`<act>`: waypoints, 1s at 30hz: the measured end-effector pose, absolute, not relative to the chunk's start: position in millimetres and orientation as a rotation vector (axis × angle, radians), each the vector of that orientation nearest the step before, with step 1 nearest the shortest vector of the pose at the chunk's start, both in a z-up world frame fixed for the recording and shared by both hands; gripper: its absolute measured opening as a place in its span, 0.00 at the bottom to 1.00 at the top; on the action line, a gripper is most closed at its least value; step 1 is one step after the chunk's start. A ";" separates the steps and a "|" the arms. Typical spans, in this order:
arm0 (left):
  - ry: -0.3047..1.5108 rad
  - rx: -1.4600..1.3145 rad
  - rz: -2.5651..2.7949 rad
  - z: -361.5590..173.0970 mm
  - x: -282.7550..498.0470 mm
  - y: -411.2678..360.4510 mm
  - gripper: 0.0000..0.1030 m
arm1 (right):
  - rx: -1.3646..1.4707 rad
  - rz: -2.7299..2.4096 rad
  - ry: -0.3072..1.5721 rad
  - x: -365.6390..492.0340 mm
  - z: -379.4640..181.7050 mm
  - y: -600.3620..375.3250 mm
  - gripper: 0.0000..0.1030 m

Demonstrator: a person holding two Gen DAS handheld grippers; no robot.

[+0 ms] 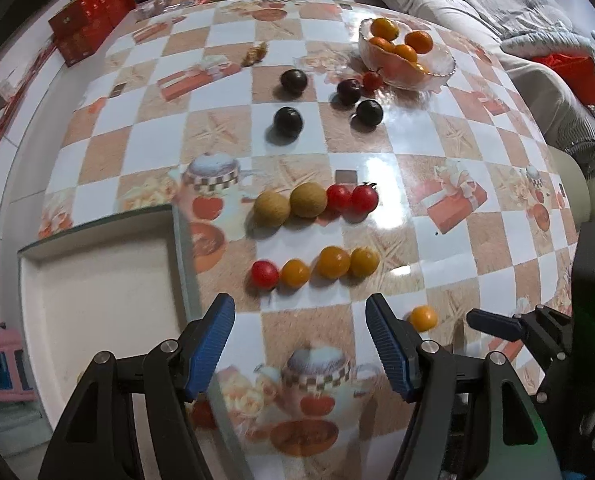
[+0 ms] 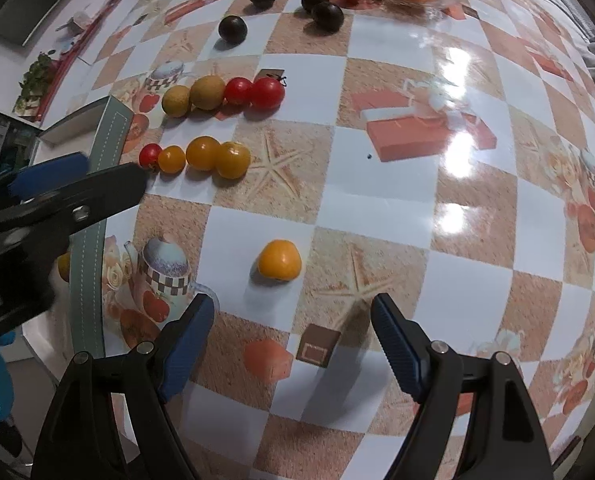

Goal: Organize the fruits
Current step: 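Move both open tools back over the fruit rows, then grasp a yellow-orange cherry tomato with the right tool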

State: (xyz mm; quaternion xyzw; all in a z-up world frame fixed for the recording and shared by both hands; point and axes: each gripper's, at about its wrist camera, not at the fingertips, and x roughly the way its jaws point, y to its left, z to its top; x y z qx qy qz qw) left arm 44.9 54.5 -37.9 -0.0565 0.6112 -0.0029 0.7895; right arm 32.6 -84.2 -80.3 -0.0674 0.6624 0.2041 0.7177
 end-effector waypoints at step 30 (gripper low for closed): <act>1.364 0.007 0.035 -81.4 64.4 43.8 0.54 | -0.234 0.503 1.351 66.0 -87.5 -40.2 0.37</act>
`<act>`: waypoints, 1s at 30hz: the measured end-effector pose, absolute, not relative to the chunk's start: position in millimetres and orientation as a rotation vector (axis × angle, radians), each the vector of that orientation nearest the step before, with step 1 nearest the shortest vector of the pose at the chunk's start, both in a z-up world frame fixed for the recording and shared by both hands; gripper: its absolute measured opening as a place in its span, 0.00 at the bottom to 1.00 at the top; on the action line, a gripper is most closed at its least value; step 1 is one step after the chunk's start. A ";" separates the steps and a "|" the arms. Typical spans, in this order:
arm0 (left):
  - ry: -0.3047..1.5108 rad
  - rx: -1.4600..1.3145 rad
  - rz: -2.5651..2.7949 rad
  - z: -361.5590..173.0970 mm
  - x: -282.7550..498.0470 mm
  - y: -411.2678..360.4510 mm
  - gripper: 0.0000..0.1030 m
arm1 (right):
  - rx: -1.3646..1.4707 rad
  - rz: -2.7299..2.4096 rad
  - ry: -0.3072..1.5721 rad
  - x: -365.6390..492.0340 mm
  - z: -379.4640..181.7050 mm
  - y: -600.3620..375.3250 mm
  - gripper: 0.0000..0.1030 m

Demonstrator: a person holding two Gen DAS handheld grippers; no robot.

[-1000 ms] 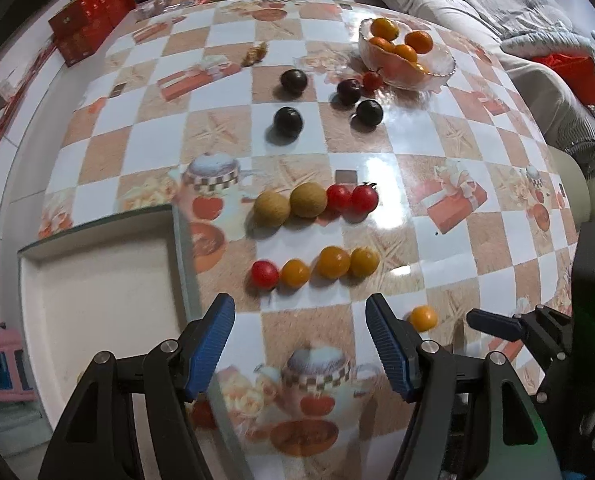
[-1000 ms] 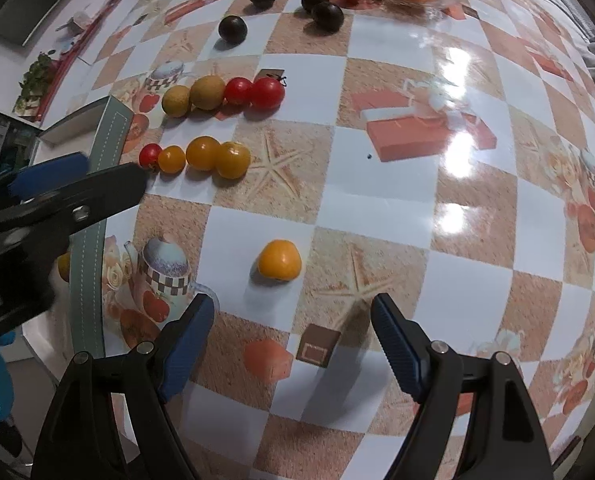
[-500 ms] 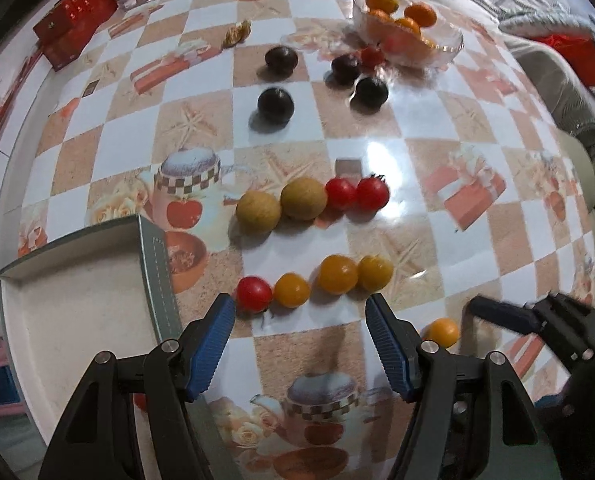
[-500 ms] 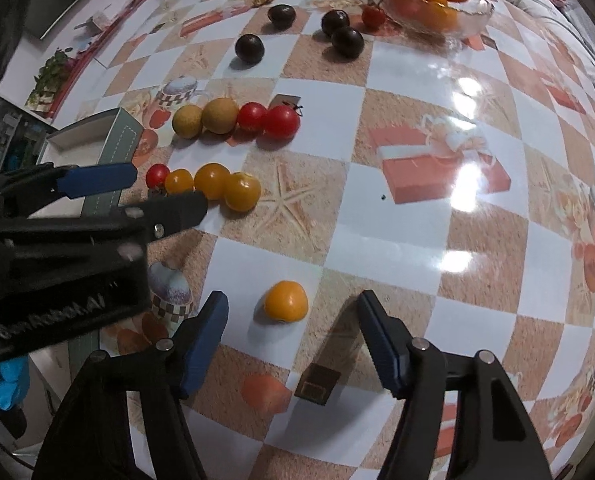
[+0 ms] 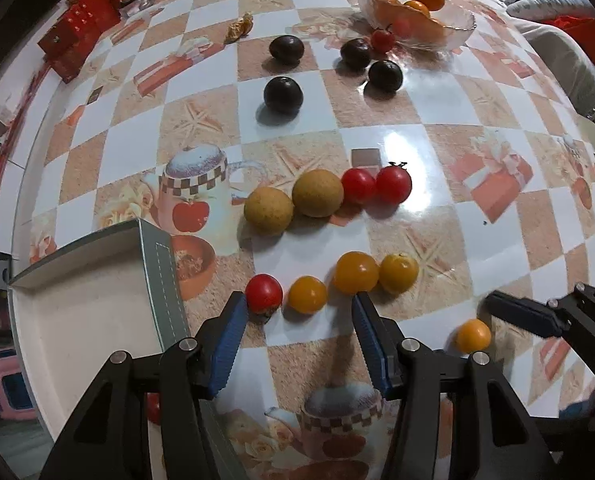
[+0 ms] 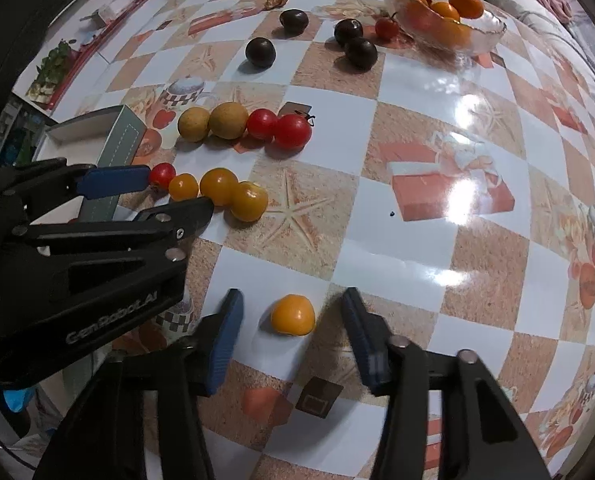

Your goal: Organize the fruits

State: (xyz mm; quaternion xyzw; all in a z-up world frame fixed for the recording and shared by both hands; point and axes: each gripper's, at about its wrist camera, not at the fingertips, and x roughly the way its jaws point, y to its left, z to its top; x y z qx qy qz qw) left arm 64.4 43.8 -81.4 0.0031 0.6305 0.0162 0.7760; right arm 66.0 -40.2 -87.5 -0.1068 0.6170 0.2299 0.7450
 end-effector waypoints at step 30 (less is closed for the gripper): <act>1.388 -0.095 0.063 -84.4 45.3 75.4 0.09 | -0.096 0.521 1.374 63.3 -86.4 -77.0 0.22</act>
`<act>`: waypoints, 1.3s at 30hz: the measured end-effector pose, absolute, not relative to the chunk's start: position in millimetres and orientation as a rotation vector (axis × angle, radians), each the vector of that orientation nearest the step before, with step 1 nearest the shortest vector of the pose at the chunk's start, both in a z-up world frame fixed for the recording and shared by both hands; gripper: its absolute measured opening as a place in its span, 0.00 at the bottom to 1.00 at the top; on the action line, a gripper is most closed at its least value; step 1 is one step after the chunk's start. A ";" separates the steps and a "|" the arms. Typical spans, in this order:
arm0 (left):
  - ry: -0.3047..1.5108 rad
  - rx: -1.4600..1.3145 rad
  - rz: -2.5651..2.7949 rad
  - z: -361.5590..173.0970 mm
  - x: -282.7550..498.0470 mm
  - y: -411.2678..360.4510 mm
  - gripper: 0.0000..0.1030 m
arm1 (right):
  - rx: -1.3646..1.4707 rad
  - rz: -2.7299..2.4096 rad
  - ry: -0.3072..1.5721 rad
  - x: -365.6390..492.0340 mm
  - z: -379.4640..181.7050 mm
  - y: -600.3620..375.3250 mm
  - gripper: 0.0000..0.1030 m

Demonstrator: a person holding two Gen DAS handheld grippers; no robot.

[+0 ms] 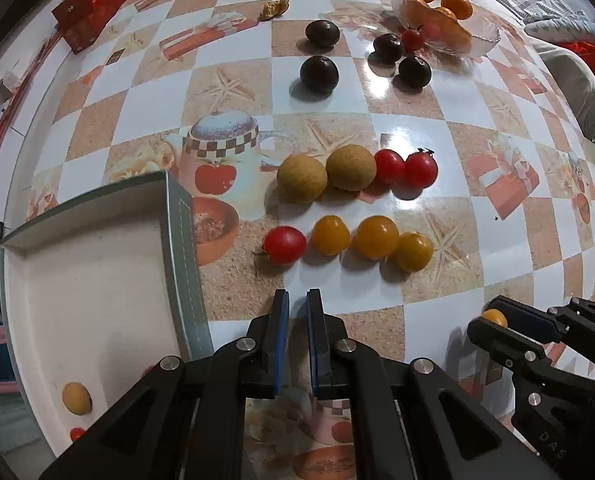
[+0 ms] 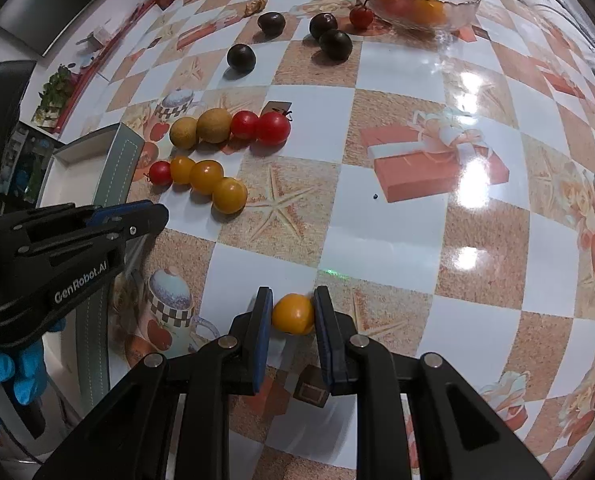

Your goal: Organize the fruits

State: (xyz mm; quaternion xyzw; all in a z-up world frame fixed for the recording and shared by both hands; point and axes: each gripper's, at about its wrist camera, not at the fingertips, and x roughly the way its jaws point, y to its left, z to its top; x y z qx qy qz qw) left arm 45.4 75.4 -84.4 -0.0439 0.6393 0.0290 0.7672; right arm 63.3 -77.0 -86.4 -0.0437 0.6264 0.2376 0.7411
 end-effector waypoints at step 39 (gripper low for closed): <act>1.383 -0.168 -0.062 -82.6 69.3 26.1 0.09 | -0.124 0.533 1.356 49.6 -80.7 -96.8 0.30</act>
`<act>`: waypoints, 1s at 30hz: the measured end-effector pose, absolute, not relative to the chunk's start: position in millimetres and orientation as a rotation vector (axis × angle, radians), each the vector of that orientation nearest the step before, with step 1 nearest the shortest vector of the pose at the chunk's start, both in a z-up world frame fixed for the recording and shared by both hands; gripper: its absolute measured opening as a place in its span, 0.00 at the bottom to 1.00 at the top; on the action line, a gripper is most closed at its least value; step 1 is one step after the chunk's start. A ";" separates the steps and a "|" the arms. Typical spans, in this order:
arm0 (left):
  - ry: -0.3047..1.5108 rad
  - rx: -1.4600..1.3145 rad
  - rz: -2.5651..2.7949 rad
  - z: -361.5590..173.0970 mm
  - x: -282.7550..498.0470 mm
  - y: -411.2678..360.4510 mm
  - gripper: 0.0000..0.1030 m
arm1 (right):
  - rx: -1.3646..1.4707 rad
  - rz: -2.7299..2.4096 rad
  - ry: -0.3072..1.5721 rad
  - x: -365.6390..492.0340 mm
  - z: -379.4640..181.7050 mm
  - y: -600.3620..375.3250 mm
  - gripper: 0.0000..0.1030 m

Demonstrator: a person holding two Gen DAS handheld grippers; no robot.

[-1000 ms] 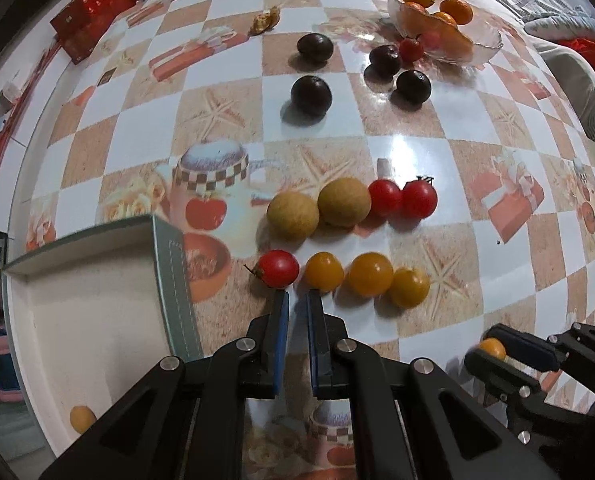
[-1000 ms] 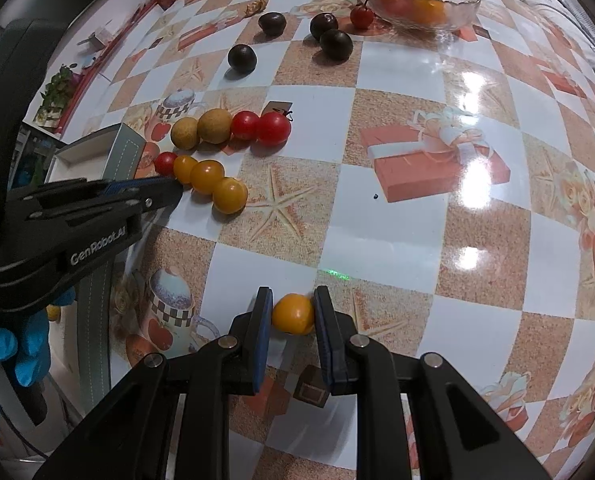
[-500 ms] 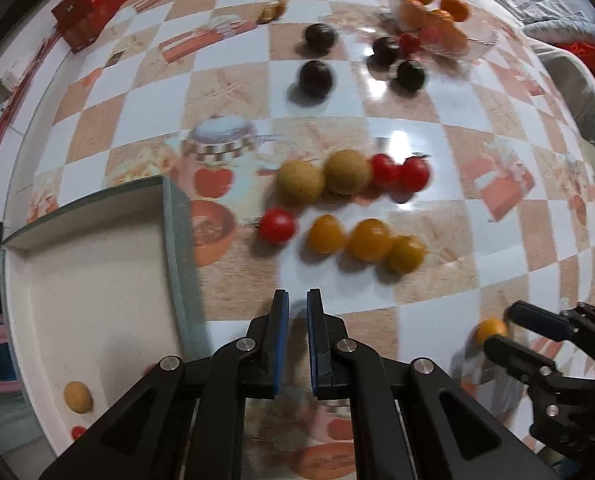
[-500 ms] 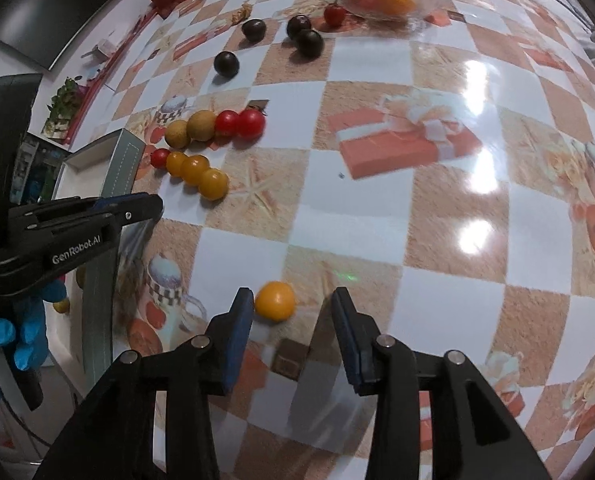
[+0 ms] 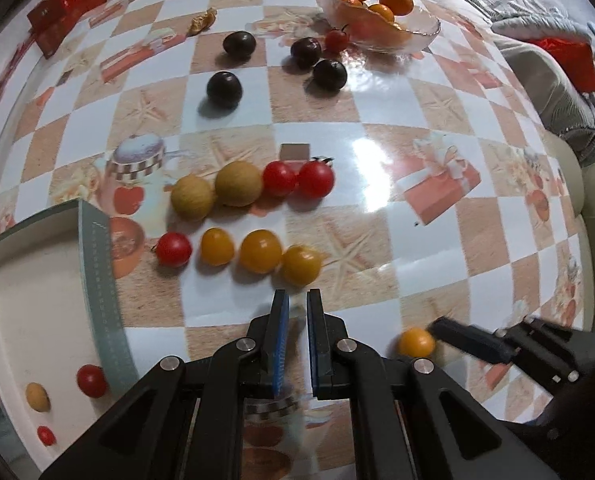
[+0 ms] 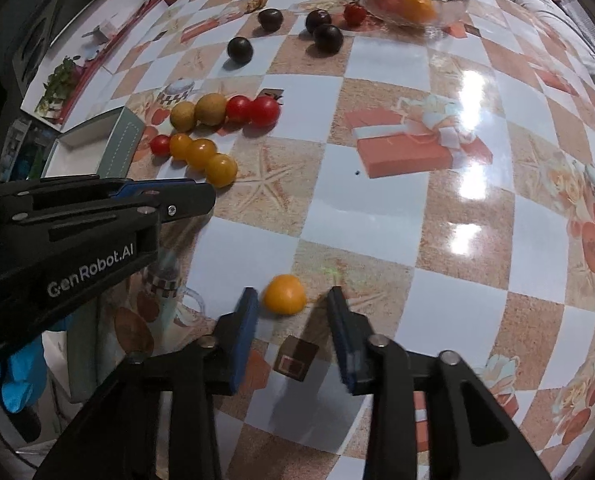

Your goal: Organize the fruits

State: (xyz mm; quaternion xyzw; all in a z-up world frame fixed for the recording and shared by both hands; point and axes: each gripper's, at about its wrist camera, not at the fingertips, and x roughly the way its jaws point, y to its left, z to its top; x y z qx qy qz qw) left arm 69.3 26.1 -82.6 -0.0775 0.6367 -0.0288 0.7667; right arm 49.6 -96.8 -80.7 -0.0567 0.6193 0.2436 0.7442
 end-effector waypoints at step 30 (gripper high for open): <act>1.418 -0.235 0.038 -85.5 61.1 20.3 0.09 | -0.091 0.523 1.338 40.7 -81.5 -119.3 0.15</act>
